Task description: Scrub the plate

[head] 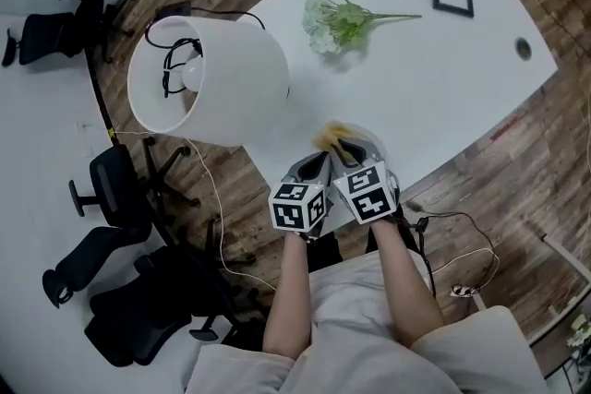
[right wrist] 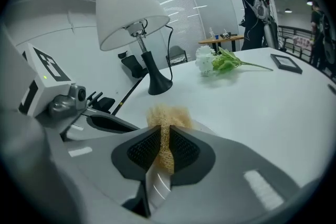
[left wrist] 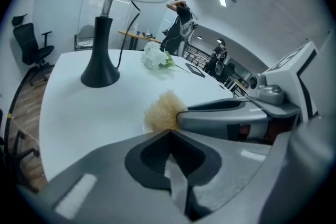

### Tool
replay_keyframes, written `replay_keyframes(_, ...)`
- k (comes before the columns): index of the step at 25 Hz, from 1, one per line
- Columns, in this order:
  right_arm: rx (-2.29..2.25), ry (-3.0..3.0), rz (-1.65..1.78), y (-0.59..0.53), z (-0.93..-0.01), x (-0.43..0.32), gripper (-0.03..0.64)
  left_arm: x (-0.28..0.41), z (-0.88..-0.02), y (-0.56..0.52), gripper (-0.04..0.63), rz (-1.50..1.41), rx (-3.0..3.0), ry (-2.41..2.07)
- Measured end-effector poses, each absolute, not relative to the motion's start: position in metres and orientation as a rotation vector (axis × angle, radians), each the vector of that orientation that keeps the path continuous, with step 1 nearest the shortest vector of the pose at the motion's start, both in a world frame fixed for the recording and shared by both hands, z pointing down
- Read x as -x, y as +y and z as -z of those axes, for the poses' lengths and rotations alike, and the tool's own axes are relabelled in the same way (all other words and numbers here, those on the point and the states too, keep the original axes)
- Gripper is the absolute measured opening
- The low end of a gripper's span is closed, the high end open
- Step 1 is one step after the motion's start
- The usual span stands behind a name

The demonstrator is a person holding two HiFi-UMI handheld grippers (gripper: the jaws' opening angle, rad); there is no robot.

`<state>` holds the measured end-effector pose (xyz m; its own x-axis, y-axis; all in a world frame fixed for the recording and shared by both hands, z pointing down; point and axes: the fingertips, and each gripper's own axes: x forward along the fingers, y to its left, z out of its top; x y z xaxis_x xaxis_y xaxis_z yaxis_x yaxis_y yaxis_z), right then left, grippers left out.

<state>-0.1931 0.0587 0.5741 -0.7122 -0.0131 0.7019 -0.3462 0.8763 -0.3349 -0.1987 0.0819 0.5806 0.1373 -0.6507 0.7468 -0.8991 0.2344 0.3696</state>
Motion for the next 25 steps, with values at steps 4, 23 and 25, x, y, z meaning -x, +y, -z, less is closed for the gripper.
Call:
replay_keyframes(4, -0.352, -2.291, -0.615, 0.058, -0.575, 0.192, 0.074, 0.197, -0.584, 0.079, 0.000, -0.419, -1.595, -1.494)
replay_keyframes(23, -0.984, -2.161, -0.563, 0.036, -0.575, 0.122, 0.074, 0.202, -0.581, 0.077, 0.000, -0.462, -1.816, -1.309)
replay_keyframes(25, -1.031, -2.159, -0.576, 0.036, -0.572, 0.114, 0.074, 0.202, -0.580, 0.076, 0.001, -0.469, -1.840, -1.299)
